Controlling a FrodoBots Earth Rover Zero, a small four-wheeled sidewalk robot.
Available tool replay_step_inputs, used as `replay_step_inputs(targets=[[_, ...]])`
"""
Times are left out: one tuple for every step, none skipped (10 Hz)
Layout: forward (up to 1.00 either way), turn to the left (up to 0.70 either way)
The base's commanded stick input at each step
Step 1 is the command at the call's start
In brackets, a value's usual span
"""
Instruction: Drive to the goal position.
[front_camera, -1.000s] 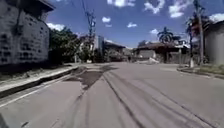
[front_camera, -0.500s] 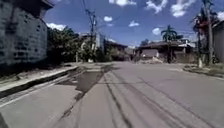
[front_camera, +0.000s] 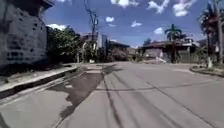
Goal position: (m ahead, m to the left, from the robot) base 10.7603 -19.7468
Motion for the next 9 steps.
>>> replay_step_inputs(targets=[[1.0,-0.31],[1.0,-0.4],[1.0,-0.4],[1.0,-0.4],[1.0,-0.4],[1.0,-0.4],[1.0,-0.4],[1.0,-0.4],[1.0,-0.4]])
